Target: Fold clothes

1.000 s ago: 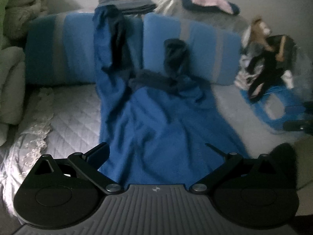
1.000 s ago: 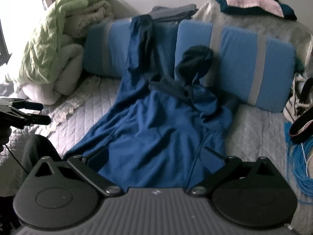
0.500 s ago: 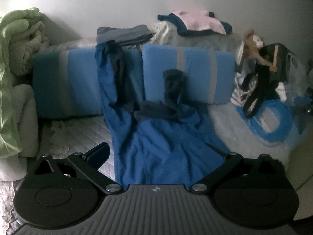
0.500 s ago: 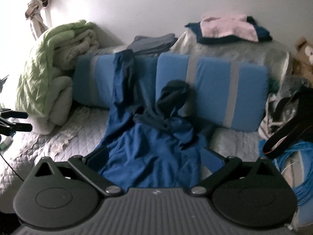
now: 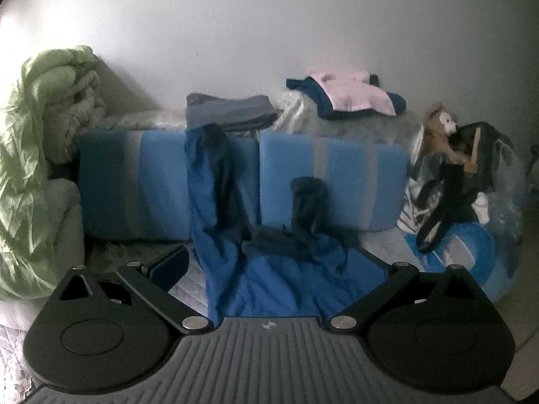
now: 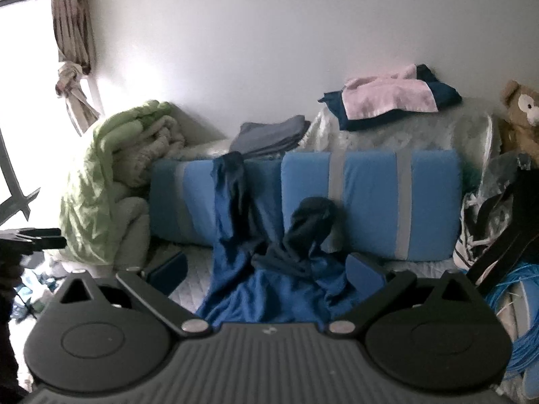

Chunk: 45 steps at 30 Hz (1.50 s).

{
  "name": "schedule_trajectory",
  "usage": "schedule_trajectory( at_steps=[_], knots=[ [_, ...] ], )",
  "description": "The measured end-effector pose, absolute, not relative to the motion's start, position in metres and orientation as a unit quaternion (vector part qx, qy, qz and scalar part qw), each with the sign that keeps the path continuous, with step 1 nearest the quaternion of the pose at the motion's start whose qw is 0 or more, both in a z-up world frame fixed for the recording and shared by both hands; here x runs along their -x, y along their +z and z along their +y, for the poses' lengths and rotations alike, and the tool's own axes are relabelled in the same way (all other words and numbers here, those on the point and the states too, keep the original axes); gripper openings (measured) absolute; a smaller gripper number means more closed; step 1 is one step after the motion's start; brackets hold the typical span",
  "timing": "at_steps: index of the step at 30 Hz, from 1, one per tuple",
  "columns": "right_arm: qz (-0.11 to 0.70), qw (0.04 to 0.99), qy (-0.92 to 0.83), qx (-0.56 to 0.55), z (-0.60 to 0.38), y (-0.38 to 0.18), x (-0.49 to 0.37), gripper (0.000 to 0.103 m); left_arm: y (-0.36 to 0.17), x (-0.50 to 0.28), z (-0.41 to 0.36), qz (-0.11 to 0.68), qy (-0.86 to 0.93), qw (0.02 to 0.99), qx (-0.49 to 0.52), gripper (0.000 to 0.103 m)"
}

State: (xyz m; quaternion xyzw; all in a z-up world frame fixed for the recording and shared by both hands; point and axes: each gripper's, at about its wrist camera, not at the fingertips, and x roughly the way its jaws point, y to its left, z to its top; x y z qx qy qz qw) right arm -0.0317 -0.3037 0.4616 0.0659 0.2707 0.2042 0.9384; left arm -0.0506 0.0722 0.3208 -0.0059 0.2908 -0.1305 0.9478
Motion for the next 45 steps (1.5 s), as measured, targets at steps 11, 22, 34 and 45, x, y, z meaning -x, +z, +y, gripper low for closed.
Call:
schedule_trajectory(
  at_steps=[11, 22, 34, 45],
  knots=[
    [0.308, 0.933, 0.188, -0.019, -0.283, 0.398, -0.063, 0.103, 0.264, -0.052, 0.077, 0.322, -0.169, 0.931, 0.016, 0.103],
    [0.348, 0.921, 0.173, -0.036, -0.267, 0.313, -0.197, 0.103, 0.211, -0.165, 0.1, 0.319, -0.117, 0.939, 0.051, 0.102],
    [0.354, 0.915, 0.182, -0.063, -0.241, 0.249, -0.292, 0.103, 0.169, -0.234, 0.114, 0.311, -0.094, 0.944, 0.063, 0.102],
    [0.328, 0.922, 0.188, -0.084, -0.225, 0.201, -0.363, 0.103, 0.121, -0.311, 0.137, 0.271, -0.077, 0.958, 0.06, 0.102]
  ],
)
